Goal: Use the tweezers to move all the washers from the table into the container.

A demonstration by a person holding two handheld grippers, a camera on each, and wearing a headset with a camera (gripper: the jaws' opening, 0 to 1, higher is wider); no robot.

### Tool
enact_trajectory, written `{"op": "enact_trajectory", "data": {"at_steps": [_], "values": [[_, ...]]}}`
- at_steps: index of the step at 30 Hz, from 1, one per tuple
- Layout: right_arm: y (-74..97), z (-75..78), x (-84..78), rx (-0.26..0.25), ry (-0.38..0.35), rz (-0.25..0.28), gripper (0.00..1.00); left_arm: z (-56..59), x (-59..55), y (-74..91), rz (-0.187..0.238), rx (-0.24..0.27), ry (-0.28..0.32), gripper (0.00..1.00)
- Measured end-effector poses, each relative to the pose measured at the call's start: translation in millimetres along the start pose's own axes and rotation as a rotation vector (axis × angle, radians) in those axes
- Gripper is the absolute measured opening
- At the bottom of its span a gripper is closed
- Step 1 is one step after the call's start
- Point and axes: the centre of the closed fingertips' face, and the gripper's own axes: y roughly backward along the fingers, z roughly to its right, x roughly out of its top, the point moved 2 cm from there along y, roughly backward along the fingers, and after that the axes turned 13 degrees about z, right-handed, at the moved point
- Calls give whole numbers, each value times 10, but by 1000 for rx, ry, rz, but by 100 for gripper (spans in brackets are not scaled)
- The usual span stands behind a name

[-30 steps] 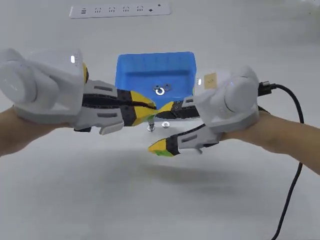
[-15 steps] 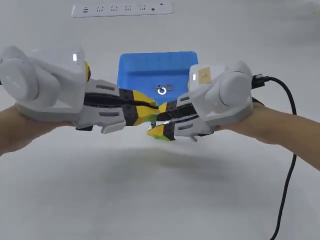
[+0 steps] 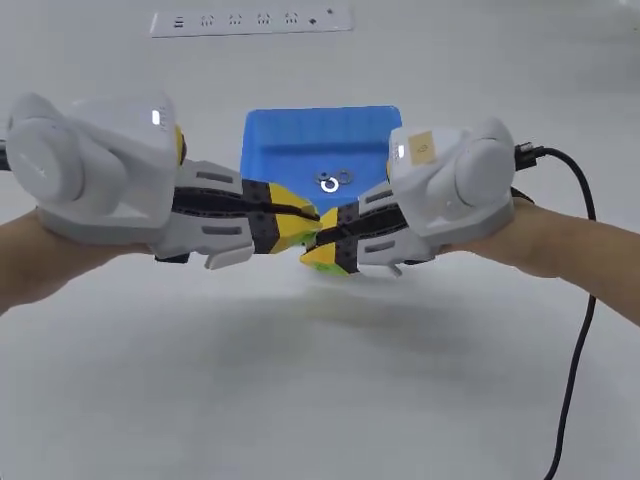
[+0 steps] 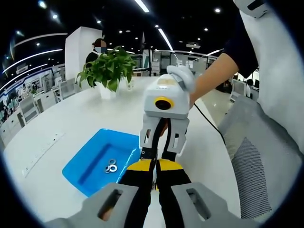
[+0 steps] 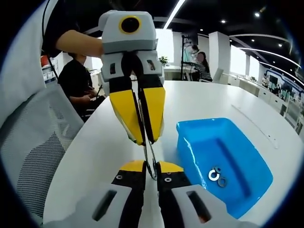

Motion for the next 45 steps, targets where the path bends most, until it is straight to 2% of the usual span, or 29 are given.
{"op": "enact_trajectory", "data": {"at_steps": [6,9,11,14,18,23,26,29,34,38,40,43,45], "values": [[-26,-42,4,2,3,-8,8,10,-14,16,-12,20,-1,7],[-24,-40,3,-1,2,-8,9,12,-58,44,-36,32,-4,8],[-18,-35,19,-5,5,-7,9,37,-79,65,-46,32,-18,15],[-7,-33,47,-13,8,-4,9,68,-13,100,-17,44,-14,20],[20,-63,79,-21,7,-9,9,68,4,173,-28,83,-29,26],[90,-133,201,-26,11,2,9,153,34,303,-7,117,-3,29],[153,-163,297,-30,19,14,9,213,49,407,6,146,7,35],[218,-155,374,-40,27,17,9,216,63,490,23,190,33,42],[331,-75,567,-77,29,50,9,225,73,671,44,256,50,56],[422,47,773,-116,42,83,9,217,88,779,71,302,69,63],[453,120,875,-135,46,103,9,217,60,827,73,325,85,69],[474,230,952,-161,52,117,9,235,1,882,77,348,97,73],[475,322,944,-179,67,102,9,265,-16,893,85,346,109,73]]}}
